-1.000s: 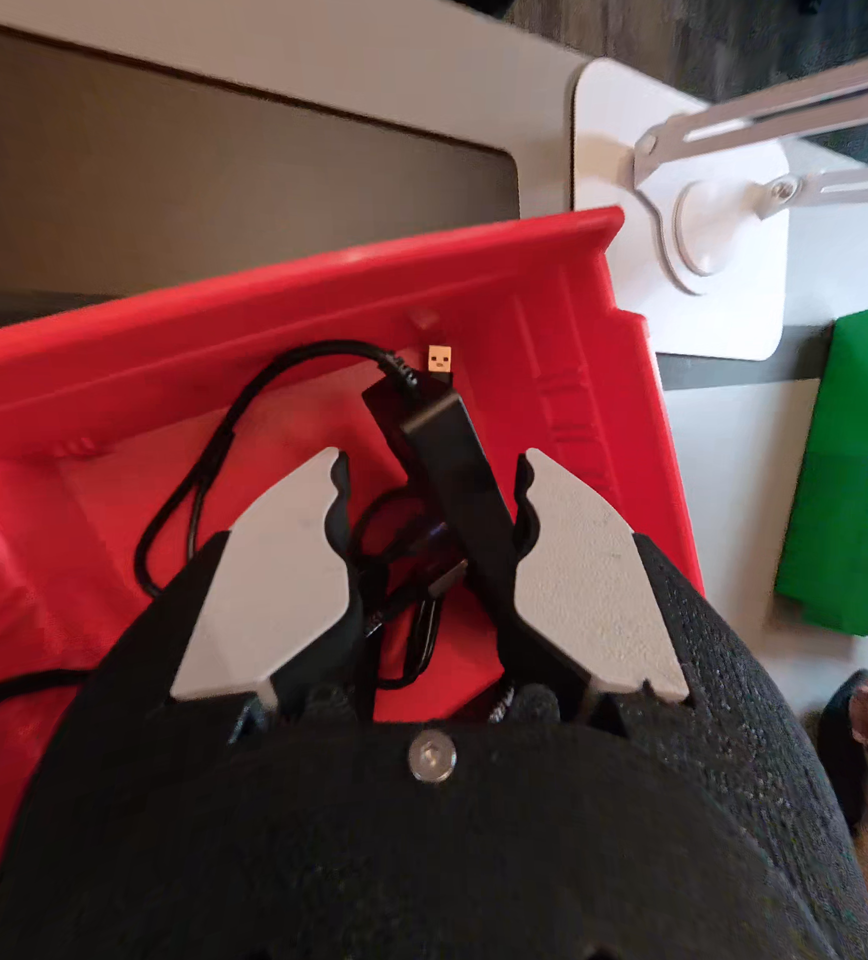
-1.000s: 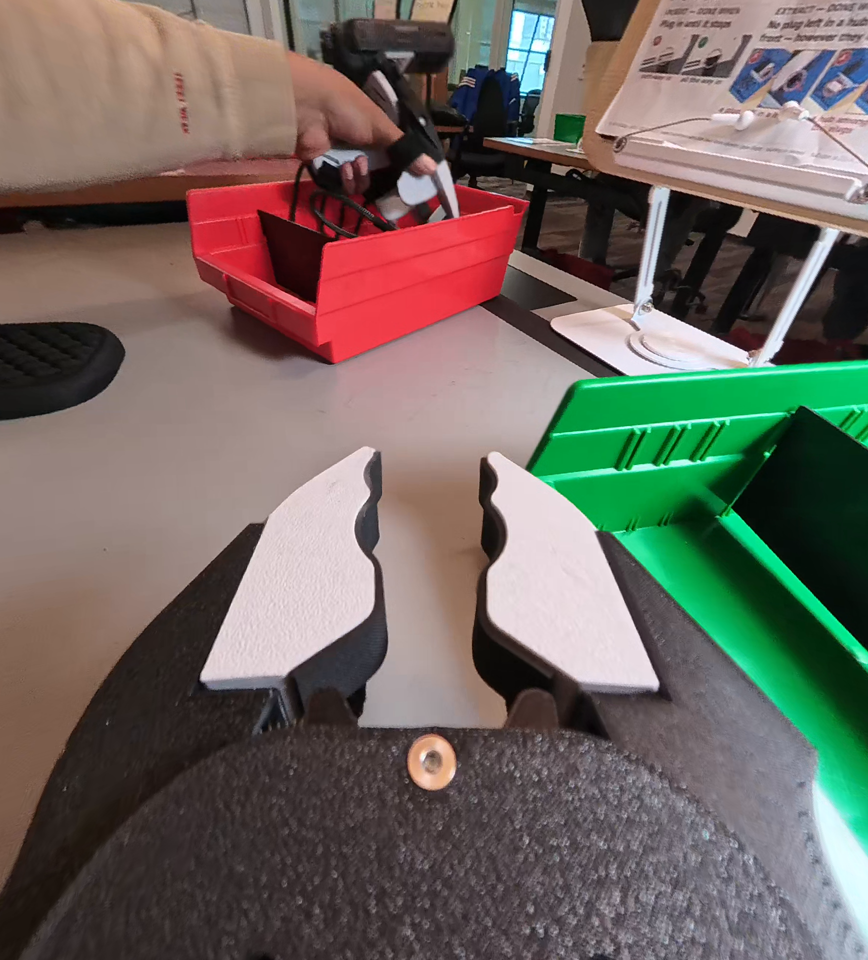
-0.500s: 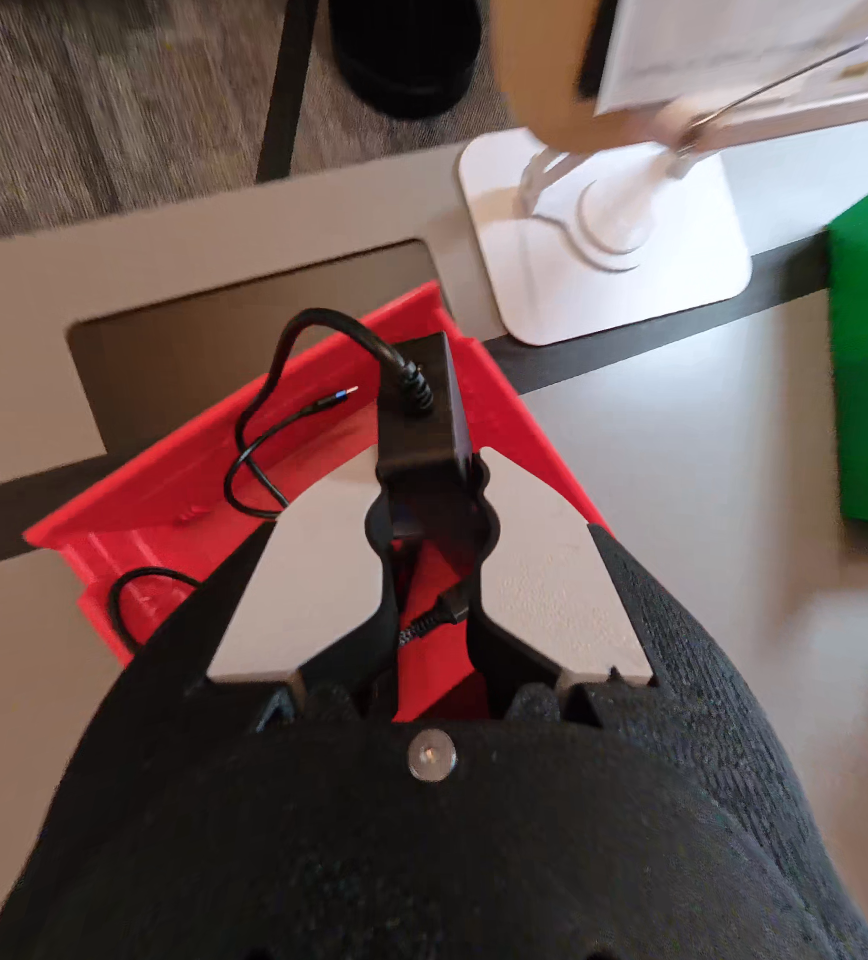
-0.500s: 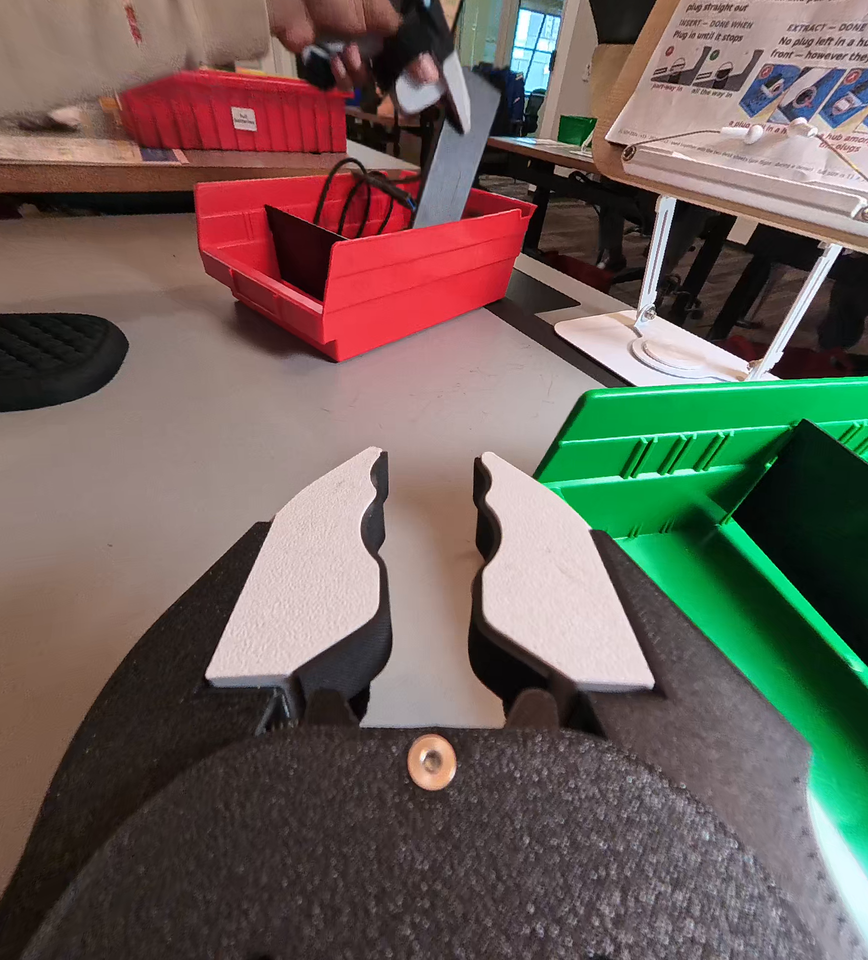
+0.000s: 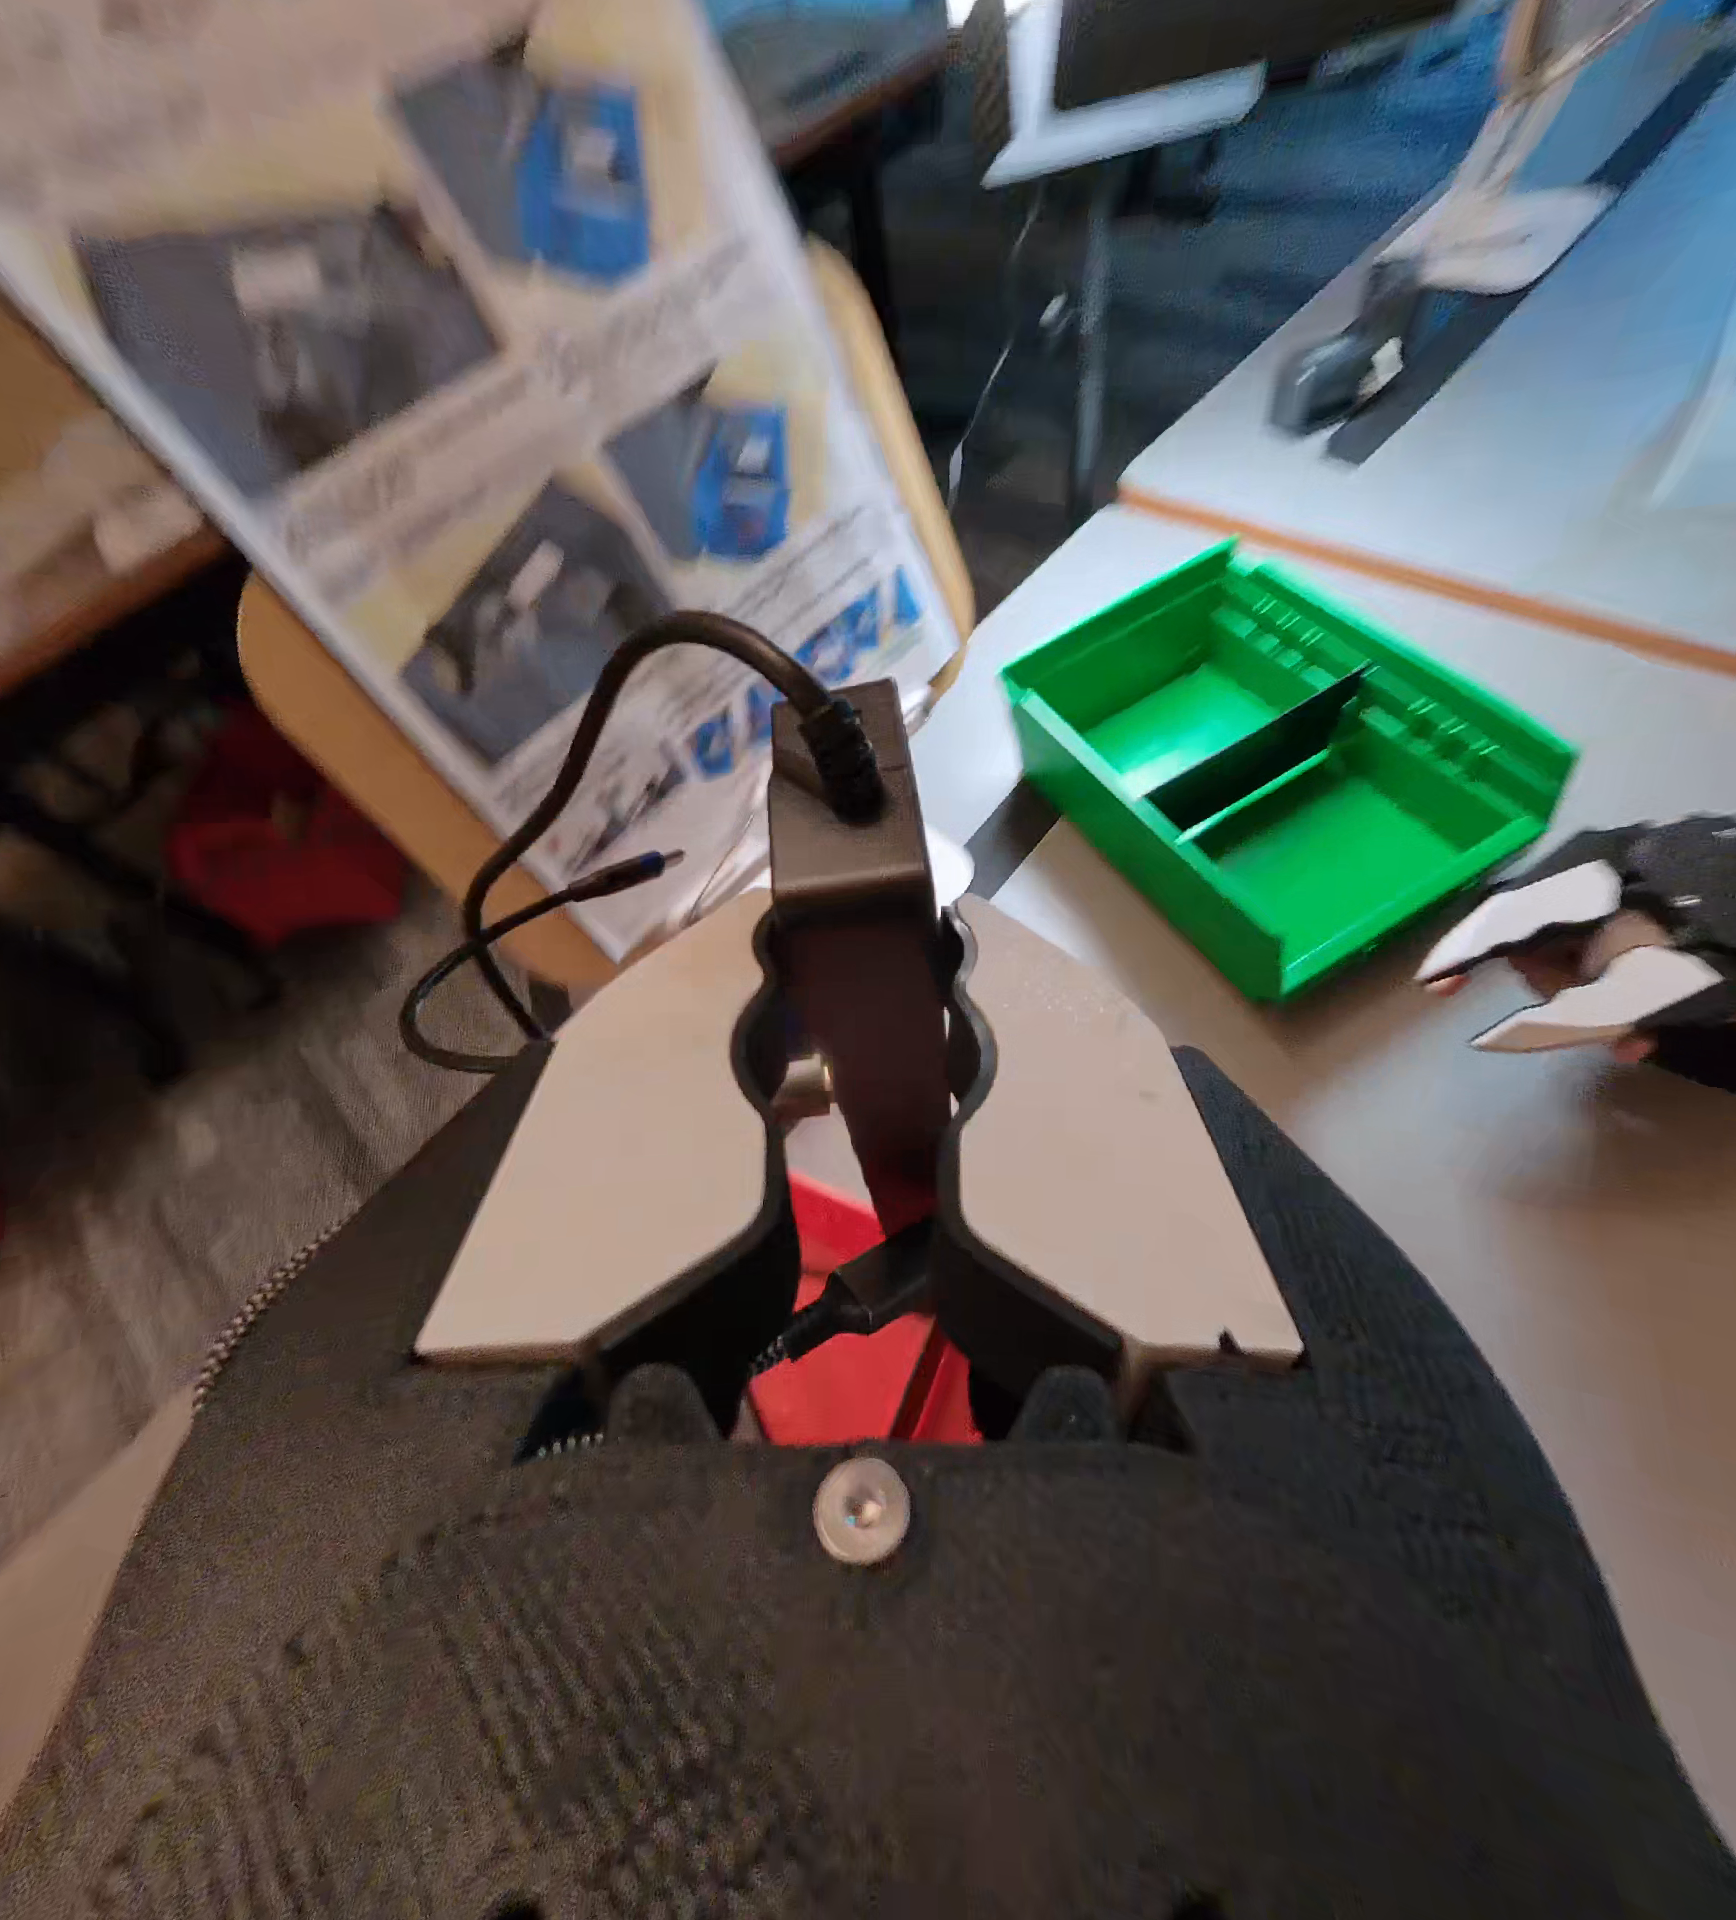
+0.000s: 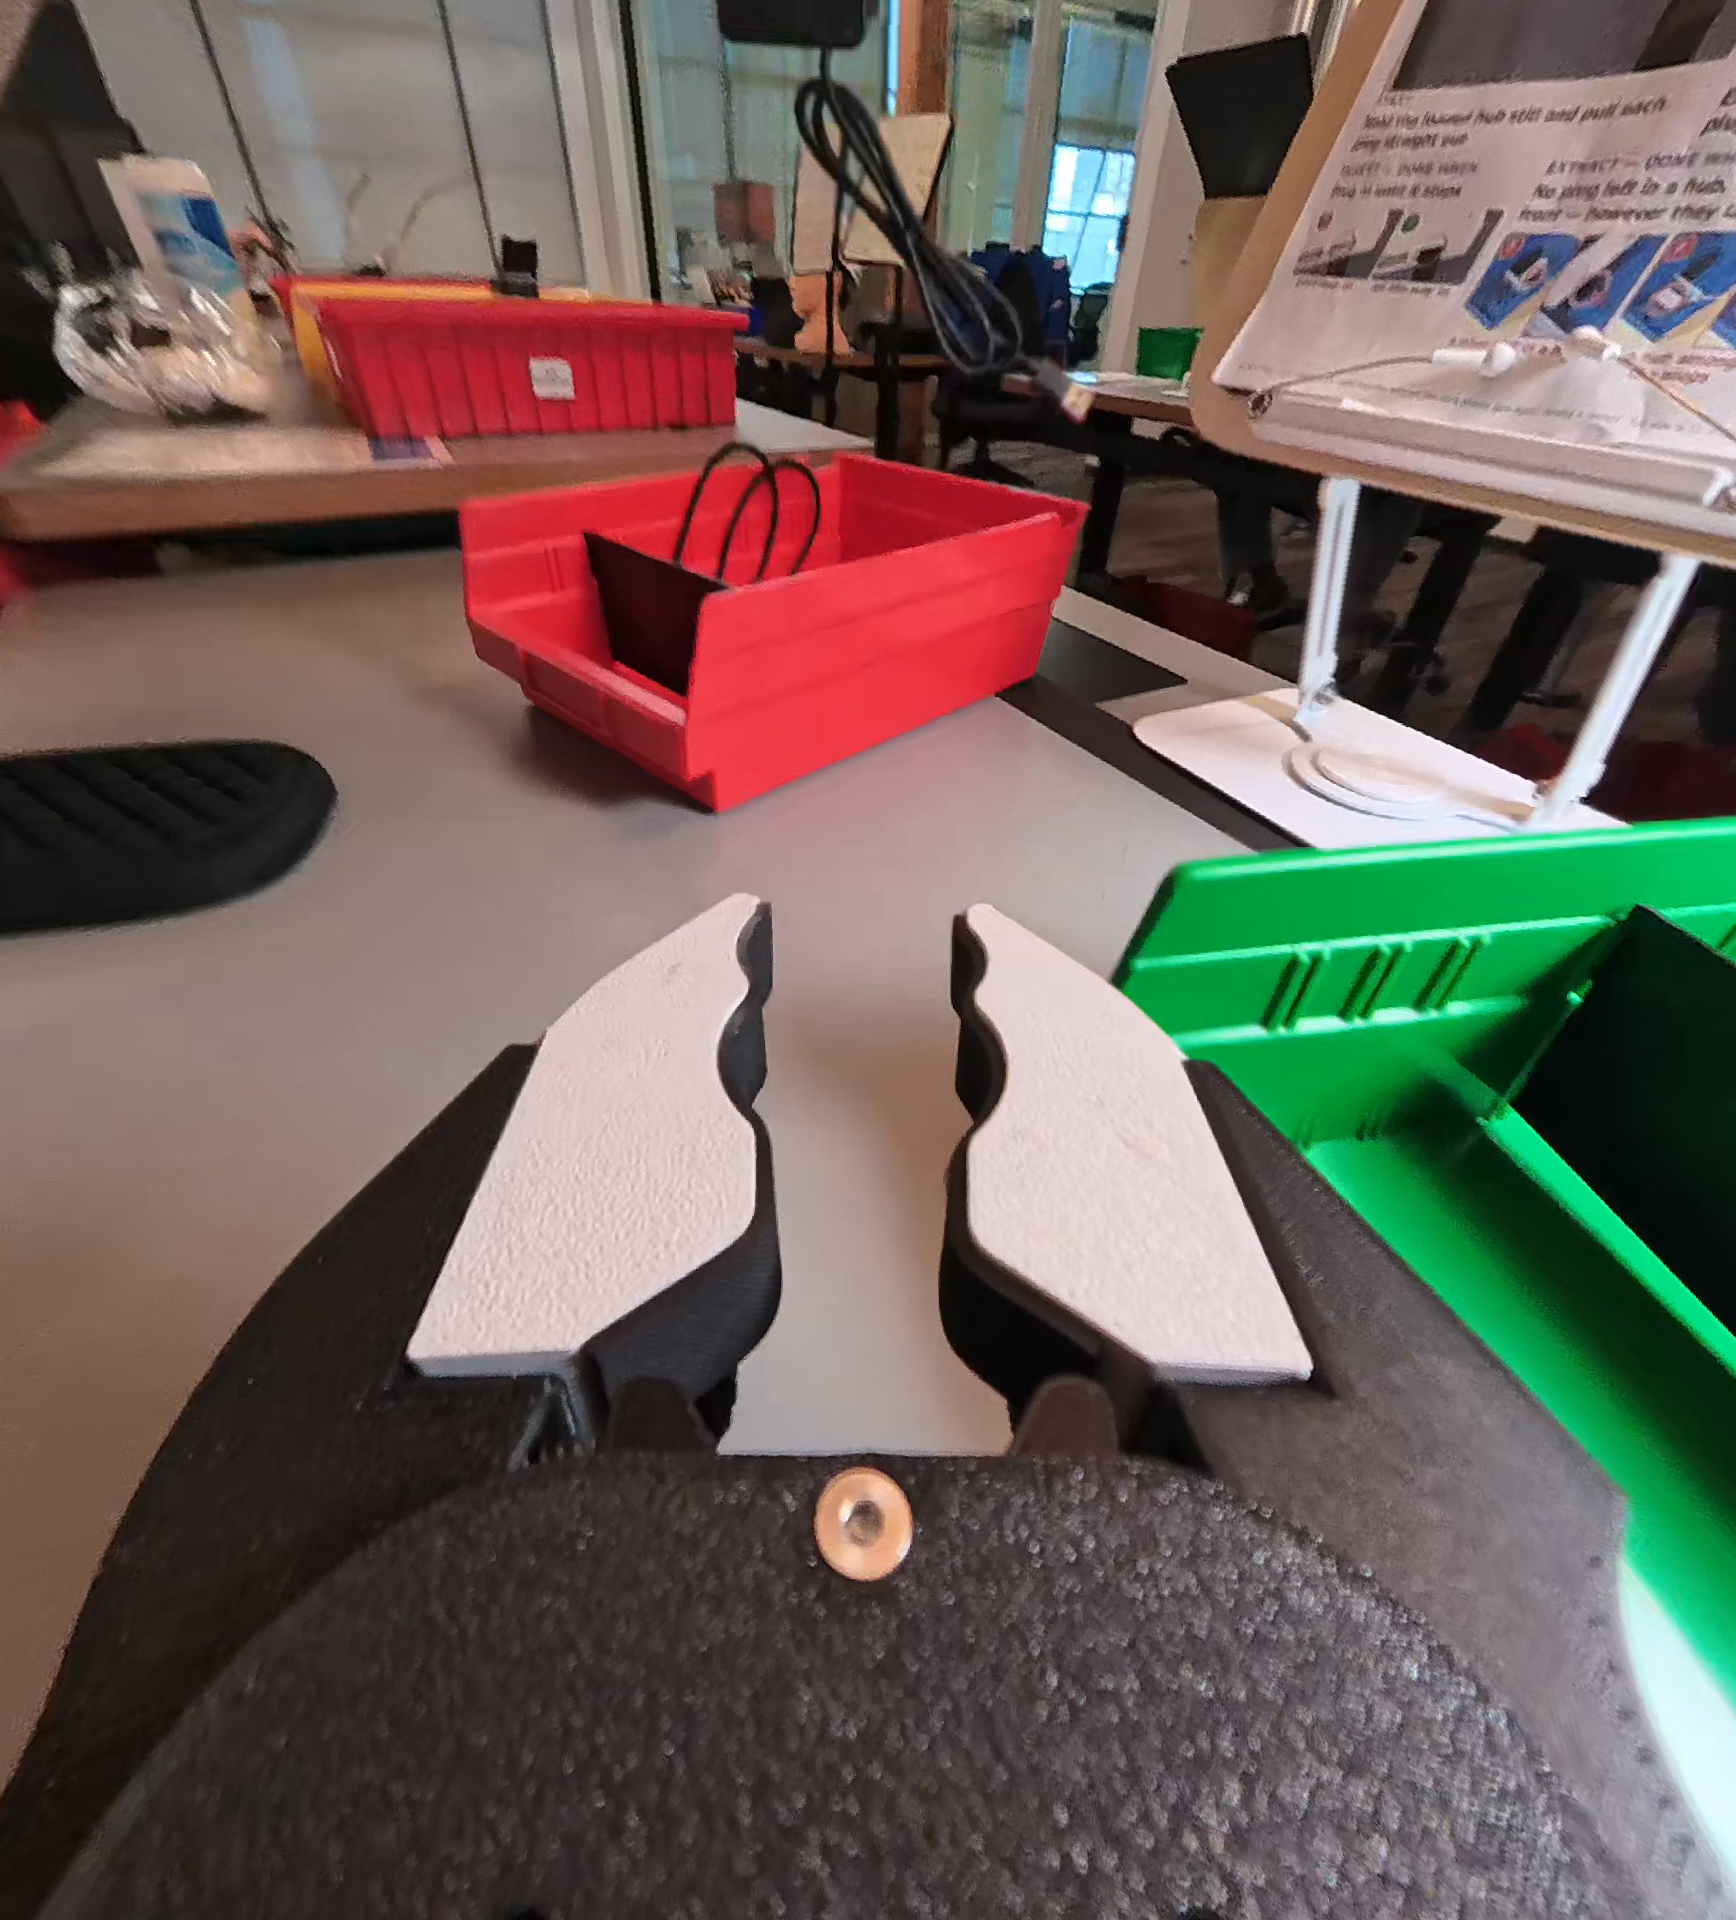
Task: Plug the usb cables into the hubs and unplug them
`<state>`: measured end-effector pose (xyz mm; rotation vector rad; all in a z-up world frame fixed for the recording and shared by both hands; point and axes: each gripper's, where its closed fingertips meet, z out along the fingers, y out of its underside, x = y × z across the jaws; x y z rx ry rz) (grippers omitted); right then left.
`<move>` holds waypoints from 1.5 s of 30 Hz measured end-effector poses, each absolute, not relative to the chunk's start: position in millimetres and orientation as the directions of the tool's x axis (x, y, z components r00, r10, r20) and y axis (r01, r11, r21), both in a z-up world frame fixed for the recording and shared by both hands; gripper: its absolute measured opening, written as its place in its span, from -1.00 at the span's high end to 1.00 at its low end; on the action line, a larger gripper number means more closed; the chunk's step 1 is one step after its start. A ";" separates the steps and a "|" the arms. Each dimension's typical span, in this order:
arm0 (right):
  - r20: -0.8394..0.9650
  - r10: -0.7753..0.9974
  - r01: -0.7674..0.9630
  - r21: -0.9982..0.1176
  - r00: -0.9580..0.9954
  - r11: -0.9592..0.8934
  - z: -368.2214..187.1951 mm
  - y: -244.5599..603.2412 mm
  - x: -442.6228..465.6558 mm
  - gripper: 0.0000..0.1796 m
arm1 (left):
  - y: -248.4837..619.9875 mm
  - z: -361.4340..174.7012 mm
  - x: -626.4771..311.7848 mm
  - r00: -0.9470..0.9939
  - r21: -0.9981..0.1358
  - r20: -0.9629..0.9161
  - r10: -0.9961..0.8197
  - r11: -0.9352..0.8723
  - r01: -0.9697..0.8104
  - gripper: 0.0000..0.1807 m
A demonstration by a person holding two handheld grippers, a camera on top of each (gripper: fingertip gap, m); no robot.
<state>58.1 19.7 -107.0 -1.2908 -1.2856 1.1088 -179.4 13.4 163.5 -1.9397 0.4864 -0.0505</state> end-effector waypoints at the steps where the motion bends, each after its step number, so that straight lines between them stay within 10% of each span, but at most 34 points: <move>1: 0.009 1.000 0.104 -0.995 0.013 0.007 -99.0 18.2 55.9 0.62 | 6.7 176.1 -164.0 0.898 -0.903 -0.204 -0.389 -0.278 -0.326 0.70; 14: 0.096 0.976 -0.108 -0.991 -0.195 0.076 66.3 -51.7 37.4 0.44 | -54.5 174.8 5.8 0.543 -0.967 -0.184 -0.819 0.050 -0.251 0.70; 36: 0.071 0.993 -0.088 -0.994 -0.090 0.064 -41.8 -45.8 -6.2 1.00 | -25.8 16.4 -3.2 0.538 -0.994 0.098 -0.837 -0.108 0.013 0.72; 45: -0.066 0.978 0.008 -0.998 -0.198 -0.066 -69.3 -54.5 -19.3 0.37 | -49.9 41.5 5.9 0.433 -0.994 0.070 -0.899 -0.024 0.110 0.72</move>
